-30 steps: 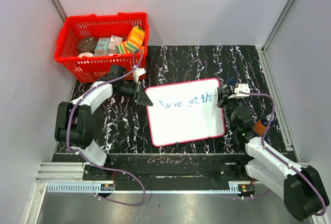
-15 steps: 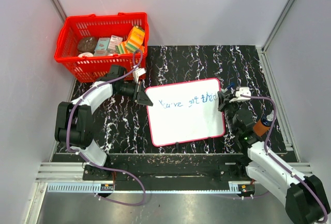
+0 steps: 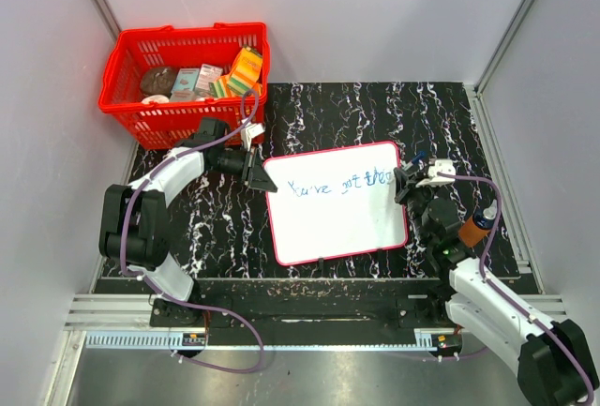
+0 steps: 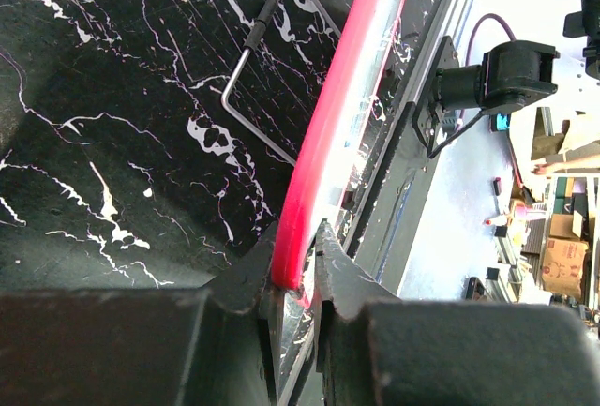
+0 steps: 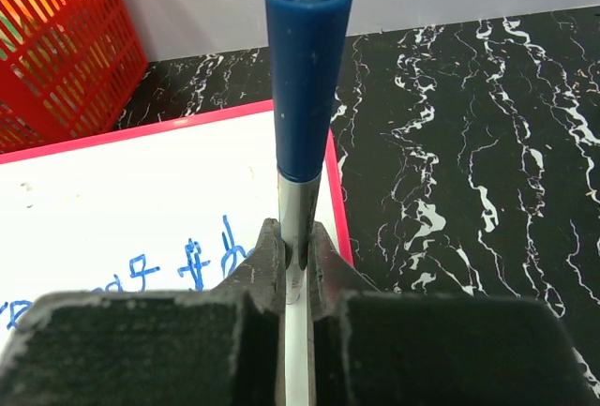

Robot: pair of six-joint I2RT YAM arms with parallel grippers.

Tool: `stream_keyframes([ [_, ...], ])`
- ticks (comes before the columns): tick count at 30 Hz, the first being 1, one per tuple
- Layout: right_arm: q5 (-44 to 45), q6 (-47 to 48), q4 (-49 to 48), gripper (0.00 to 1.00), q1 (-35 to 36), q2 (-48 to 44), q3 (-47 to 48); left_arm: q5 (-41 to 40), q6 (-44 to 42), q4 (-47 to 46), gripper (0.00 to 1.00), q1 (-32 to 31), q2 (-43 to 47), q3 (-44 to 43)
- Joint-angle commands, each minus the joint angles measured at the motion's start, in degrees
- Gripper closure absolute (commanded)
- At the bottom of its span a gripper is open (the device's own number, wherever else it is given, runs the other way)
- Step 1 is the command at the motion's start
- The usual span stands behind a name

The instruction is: Write a sentence on the whiteboard

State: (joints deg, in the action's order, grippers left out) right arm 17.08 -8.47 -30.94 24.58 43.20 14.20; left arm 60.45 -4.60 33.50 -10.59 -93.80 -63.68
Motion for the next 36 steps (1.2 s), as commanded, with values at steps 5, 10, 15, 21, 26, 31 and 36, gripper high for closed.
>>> stream_keyframes([
  [5,-1.35,-1.90,-3.78,1.00,-0.32,2.94,-0.40,-14.92,-8.23,-4.32,1.00,-0.48,1.34,-0.04],
  [10,-2.40,-2.51,-5.53,1.00,-0.23,5.14,0.39,-14.92,-8.23,-4.23,1.00,-0.66,1.34,-0.04],
  [15,-2.58,-4.10,-5.36,1.00,-0.32,3.75,1.10,-15.01,-8.23,-4.14,1.00,-0.75,1.34,-0.13],
  [21,-0.91,-3.31,1.66,1.00,-0.32,-6.87,2.77,-15.18,-8.23,-4.14,1.00,-0.75,1.16,-0.13],
  [26,0.58,-3.31,8.08,1.00,-0.23,-12.69,4.17,-15.18,-8.23,-4.14,1.00,-0.66,1.42,-0.13],
  [31,1.11,-4.01,13.26,1.00,-0.32,-16.21,4.09,-15.71,-8.23,-4.31,1.00,-0.66,1.78,0.05],
  [36,3.04,-5.59,18.01,1.00,-0.32,-20.43,3.73,-17.47,-7.79,-4.58,0.93,-0.75,2.13,-0.13],
])
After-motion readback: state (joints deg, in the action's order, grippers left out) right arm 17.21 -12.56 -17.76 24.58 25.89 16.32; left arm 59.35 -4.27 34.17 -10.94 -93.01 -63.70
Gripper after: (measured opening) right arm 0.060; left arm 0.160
